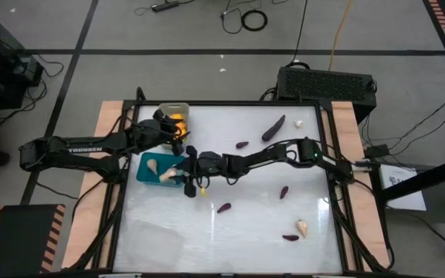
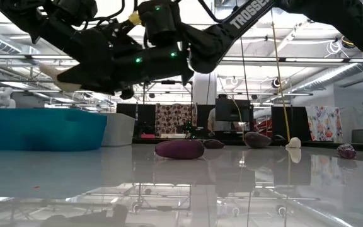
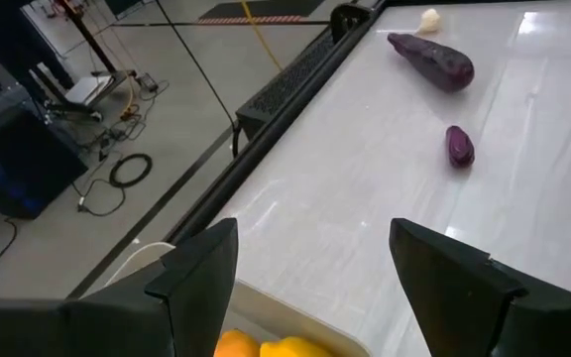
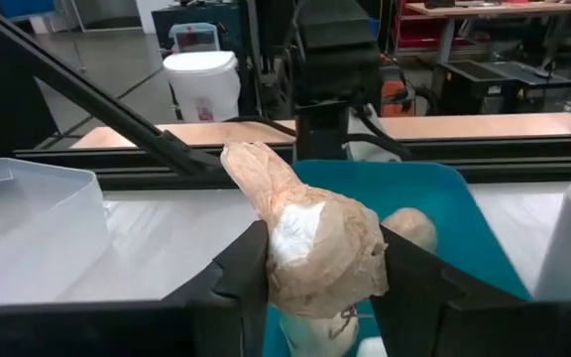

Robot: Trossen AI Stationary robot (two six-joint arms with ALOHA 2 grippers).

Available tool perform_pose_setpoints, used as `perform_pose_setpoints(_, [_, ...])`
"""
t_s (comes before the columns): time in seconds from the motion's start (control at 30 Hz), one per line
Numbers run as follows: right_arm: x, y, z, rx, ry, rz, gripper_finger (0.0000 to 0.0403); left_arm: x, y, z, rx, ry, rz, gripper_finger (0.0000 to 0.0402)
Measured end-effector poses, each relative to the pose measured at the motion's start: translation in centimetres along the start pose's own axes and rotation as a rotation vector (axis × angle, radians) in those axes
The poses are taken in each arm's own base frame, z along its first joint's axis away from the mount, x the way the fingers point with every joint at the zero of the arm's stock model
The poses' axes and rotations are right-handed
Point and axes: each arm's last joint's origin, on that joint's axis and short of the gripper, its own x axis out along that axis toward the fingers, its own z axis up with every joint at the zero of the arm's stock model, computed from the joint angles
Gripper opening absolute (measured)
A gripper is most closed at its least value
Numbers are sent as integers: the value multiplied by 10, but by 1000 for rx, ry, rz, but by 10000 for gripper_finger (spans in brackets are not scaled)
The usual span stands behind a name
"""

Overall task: Sort produce into baskets
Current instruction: Put the white garlic into the blue bin

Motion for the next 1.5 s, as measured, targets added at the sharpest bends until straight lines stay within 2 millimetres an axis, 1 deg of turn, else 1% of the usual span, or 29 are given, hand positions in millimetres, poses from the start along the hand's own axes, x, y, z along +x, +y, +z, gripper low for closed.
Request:
perform_pose_setpoints(0.07, [1, 1, 0, -1, 1, 1, 136, 0, 0, 0, 0, -1, 0, 271])
perform_pose_setpoints(0.17, [1, 1, 2, -8, -6, 2, 152, 0, 0, 0, 0, 0, 0, 271])
perform_pose_setpoints(0.33, [0, -1, 5, -18, -9, -1, 199, 0, 0, 0, 0, 0, 0, 271])
perform_pose_setpoints(0.4, [-3, -1, 9, -18, 25, -3, 220, 0, 0, 0, 0, 0, 0, 271])
perform_pose_setpoints(0.5, [-9, -1, 20, -18, 79, -8, 247, 0, 0, 0, 0, 1, 0, 271])
perform_pose_setpoints(0.63, [-28, 1, 49, -31, 165, -12, 272, 0, 0, 0, 1, 3, -1, 271])
perform_pose_setpoints(0.73, [-48, 3, 69, -74, 271, -19, 283, 0, 0, -2, 4, 15, -2, 271])
perform_pose_setpoints(0.8, [-66, 4, 83, -93, 363, -19, 286, 0, 0, -2, 6, 22, -3, 271])
perform_pose_setpoints(0.93, [-112, 1, 113, -110, 537, -84, 284, 0, 0, -2, 6, 22, -4, 271])
perform_pose_setpoints(1.03, [-147, -7, 125, -114, 696, -171, 280, 0, -1, -2, 6, 21, -12, 271])
perform_pose_setpoints(1.17, [-191, -22, 134, -66, 877, -373, 276, 0, -1, -2, 5, 19, -20, 271])
perform_pose_setpoints(1.23, [-210, -32, 135, -43, 971, -502, 276, 0, -1, -2, 5, 19, -22, 271])
perform_pose_setpoints(1.3, [-228, -45, 130, -20, 1053, -643, 276, 0, -1, -2, 5, 19, -22, 271])
perform_pose_setpoints(1.4, [-253, -70, 115, 71, 1136, -813, 276, 0, -1, -2, 4, 19, -23, 271])
perform_pose_setpoints(1.5, [-279, -100, 91, 233, 1149, -974, 276, 0, -1, -2, 3, 19, -23, 271])
